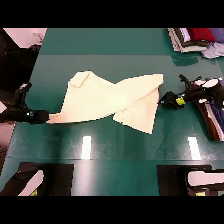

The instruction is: Fold the shirts.

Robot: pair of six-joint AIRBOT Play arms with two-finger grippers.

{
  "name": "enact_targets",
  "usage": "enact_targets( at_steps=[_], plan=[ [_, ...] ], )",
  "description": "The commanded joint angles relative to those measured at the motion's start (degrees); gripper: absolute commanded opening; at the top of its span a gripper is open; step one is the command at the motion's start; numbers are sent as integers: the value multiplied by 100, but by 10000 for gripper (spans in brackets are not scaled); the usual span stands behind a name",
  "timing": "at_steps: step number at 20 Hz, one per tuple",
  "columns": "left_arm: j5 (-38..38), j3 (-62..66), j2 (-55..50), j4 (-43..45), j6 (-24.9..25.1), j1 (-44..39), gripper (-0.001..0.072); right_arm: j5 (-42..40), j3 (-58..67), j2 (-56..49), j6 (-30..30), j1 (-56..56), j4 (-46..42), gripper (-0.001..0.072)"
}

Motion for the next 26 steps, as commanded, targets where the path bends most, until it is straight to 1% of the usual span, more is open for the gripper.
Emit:
enact_targets(
  at_steps=[1,2,3,4,5,6,7,9,10,12,14,17,20,23,26],
  plan=[
    [-114,7,-4,-42,-7,2,572,-376,-90,-197,-103,151,269,444],
    [-195,7,-2,-79,-4,2,623,-435,-81,-240,-105,243,280,444],
    [-197,7,-2,-79,-7,2,625,-525,-37,-295,-105,339,275,444],
    [-149,7,-2,-68,-7,4,626,-614,17,-330,-103,415,273,398],
    [-109,9,-2,-7,-4,4,626,-723,76,-332,-105,470,262,214],
    [-111,9,-2,118,-7,4,626,-732,146,-319,-103,490,260,54],
    [-162,9,-2,273,-35,4,625,-643,216,-282,-103,485,205,16],
    [-308,4,-2,367,-72,4,626,-417,247,-79,-92,400,-127,15],
    [-372,-28,-2,278,-72,4,625,-240,247,83,-92,332,-341,15],
    [-387,-297,-2,-116,-68,4,626,186,247,455,-94,153,-745,15],
    [-376,-769,-4,-654,-39,4,626,387,247,828,-96,-50,-953,15],
    [-236,-1403,-4,-1606,284,4,626,326,249,1263,-96,-256,-964,15],
    [-90,-1694,-13,-1696,278,4,626,337,249,1434,-101,-304,-964,15],
    [-55,-1779,-24,-2221,396,2,626,343,249,1443,-101,-299,-964,15],
    [37,-1792,-63,-2304,446,2,625,345,249,1443,-103,-295,-962,15]
  ],
)
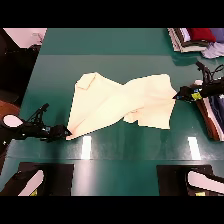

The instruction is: Fold the shirts.

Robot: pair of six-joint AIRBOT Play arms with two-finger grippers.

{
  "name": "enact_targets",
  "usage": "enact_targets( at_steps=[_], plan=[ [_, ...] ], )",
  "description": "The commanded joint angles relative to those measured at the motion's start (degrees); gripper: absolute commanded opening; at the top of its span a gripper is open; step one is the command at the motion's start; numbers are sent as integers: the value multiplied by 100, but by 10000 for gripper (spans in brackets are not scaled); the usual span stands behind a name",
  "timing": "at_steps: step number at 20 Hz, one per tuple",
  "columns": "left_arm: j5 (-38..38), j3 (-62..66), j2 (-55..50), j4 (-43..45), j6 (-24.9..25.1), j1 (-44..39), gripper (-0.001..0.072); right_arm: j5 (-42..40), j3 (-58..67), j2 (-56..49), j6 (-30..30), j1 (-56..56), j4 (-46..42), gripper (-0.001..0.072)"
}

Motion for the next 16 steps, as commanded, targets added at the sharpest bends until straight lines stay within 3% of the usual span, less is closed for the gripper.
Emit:
enact_targets(
  at_steps=[1,5,6,8,9,13,16],
  plan=[
    [105,-96,-68,-337,87,2,624,9,7,35,-2,7,-15,15],
    [306,-219,-356,-629,90,2,624,37,7,35,-2,13,-11,15],
    [367,-219,-361,-664,90,2,560,61,7,35,-2,13,-11,15],
    [496,-219,-361,-793,101,2,152,98,7,35,-2,13,-11,15],
    [551,-219,-358,-868,173,2,28,122,7,35,0,11,-11,15],
    [415,420,-219,-931,214,4,24,240,11,278,0,0,-11,15],
    [164,1945,87,-929,192,4,25,42,79,933,0,2,-9,14]
  ],
)
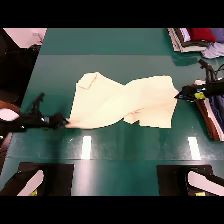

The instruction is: Fold the shirts.

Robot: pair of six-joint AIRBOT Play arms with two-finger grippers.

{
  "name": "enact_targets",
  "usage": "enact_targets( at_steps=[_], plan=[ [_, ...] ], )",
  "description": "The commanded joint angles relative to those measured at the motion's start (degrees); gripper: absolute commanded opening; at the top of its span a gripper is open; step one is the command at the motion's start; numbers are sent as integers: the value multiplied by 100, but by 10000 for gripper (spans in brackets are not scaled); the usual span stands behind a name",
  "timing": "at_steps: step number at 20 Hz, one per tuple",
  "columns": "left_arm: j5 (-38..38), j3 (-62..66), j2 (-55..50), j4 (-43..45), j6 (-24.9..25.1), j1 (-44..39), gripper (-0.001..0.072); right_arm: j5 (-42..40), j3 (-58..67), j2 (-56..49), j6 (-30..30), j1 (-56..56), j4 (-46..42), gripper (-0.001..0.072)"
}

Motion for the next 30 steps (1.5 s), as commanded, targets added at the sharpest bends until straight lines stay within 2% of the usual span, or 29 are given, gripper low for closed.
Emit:
enact_targets(
  at_steps=[1,2,5,8,12,17,20,23,27,30],
  plan=[
    [-247,1429,275,-57,4,2,24,-146,101,629,4,-4,4,14],
    [-391,2955,337,-57,4,2,25,-186,557,1064,7,-4,7,14],
    [-264,5097,337,-55,9,2,25,-505,1637,1716,9,-4,4,15],
    [61,6994,337,-11,11,0,25,-1237,2682,2350,11,-4,0,15],
    [369,8821,337,31,9,0,25,-1840,3689,3036,7,-7,-31,15],
    [621,10035,337,26,-142,2,25,-1521,4892,3353,116,-4,-935,14],
    [511,10098,337,68,-273,0,25,-706,5626,3047,514,-4,-1521,14],
    [85,9508,337,452,-343,0,25,254,5932,2382,525,-9,-1534,14],
    [-678,7381,262,535,-457,0,25,1003,4863,1473,522,20,-1438,14],
    [-734,5416,9,557,-437,0,25,1392,3993,608,518,20,-1440,14]
  ],
)
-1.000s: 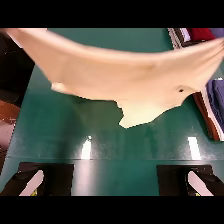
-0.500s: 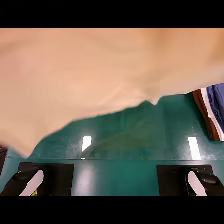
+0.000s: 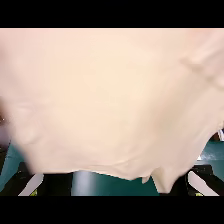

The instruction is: Fold the shirts.

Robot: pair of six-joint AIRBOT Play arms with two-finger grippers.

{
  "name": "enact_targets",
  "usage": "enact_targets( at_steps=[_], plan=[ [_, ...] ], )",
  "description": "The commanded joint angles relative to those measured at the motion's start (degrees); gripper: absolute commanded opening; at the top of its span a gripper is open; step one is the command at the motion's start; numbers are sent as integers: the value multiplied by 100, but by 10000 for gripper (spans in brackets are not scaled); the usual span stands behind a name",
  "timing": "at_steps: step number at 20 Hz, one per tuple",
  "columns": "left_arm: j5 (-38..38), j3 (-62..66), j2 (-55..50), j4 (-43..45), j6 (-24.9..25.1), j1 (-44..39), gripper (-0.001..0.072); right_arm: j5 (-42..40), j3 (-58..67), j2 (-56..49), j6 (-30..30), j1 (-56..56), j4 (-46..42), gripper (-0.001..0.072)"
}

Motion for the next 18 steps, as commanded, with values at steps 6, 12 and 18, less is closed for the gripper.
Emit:
enact_targets(
  at_steps=[6,12,18],
  plan=[
    [1095,-3587,-1847,15,326,4,25,109,-1725,-2358,17,9,-33,14],
    [2479,-2415,-3797,-1436,1434,-409,25,-1357,-1117,-3635,33,46,444,14],
    [2675,-1436,-4113,-1075,1432,-452,25,-1375,-769,-3792,24,55,343,13]
  ],
)
